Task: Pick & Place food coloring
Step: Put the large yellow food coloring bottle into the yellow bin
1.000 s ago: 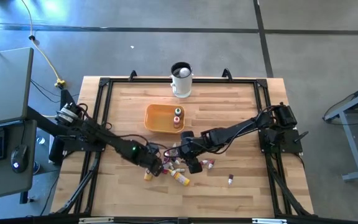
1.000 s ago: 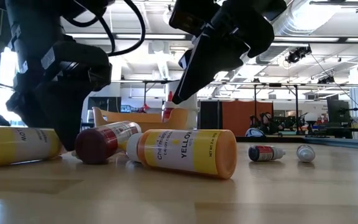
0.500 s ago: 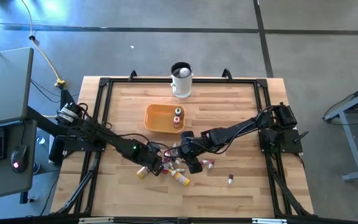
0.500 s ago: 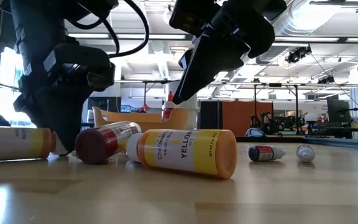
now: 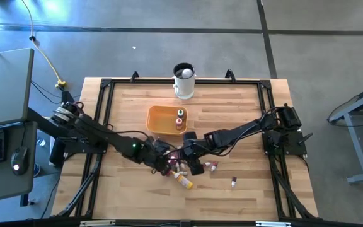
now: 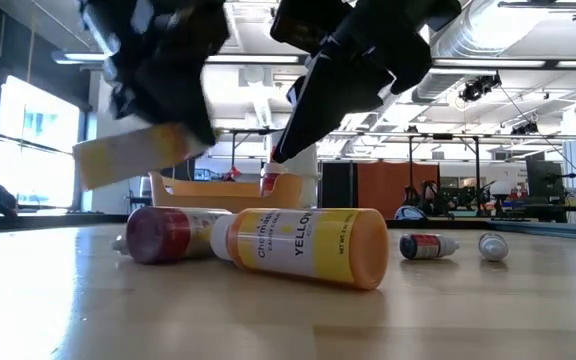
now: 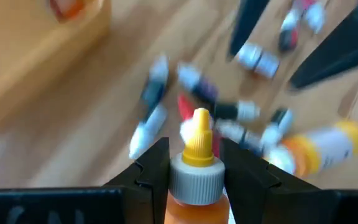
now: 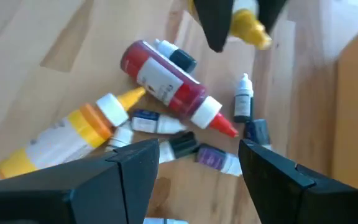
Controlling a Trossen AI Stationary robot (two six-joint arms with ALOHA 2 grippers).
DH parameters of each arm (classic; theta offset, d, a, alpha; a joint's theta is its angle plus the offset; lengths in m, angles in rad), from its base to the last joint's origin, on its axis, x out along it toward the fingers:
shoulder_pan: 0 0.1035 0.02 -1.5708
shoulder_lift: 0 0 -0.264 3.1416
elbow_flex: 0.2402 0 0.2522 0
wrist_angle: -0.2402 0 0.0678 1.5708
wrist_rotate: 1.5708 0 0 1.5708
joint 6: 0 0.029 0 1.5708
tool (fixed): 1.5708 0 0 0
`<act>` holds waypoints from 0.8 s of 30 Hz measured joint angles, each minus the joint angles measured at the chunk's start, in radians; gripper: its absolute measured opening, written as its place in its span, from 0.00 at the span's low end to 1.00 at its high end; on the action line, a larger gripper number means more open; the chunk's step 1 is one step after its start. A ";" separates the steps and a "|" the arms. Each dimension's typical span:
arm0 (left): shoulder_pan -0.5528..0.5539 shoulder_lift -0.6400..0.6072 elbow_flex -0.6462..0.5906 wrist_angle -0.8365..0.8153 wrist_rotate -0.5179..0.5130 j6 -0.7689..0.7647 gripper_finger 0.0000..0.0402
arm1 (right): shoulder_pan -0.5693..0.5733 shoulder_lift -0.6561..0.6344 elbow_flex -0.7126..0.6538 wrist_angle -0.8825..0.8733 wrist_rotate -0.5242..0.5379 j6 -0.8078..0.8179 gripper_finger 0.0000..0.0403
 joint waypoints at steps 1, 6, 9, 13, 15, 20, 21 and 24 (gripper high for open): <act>-0.005 -0.010 0.004 0.003 -0.029 0.018 0.29 | 0.000 0.000 0.000 0.002 0.013 -0.001 0.53; -0.038 -0.076 0.008 -0.030 -0.204 0.098 0.29 | -0.001 0.000 0.000 0.040 0.077 -0.005 0.53; -0.069 -0.119 0.008 -0.020 -0.328 0.135 0.29 | -0.002 0.000 0.001 0.081 0.113 0.019 0.53; -0.133 -0.173 0.011 0.011 -0.518 0.208 0.29 | -0.007 -0.013 0.000 0.111 0.169 0.046 0.53; -0.167 -0.203 0.008 0.007 -0.590 0.247 0.29 | -0.010 -0.035 0.000 0.117 0.182 0.039 0.53; -0.217 -0.227 -0.013 0.010 -0.732 0.271 0.29 | -0.015 -0.105 0.000 0.098 0.205 0.033 0.53; -0.217 -0.227 -0.020 0.010 -0.759 0.270 0.29 | -0.014 -0.122 0.000 0.086 0.208 0.033 0.53; -0.211 -0.229 -0.048 0.015 -0.789 0.264 0.29 | -0.012 -0.176 0.001 0.014 0.257 0.030 0.53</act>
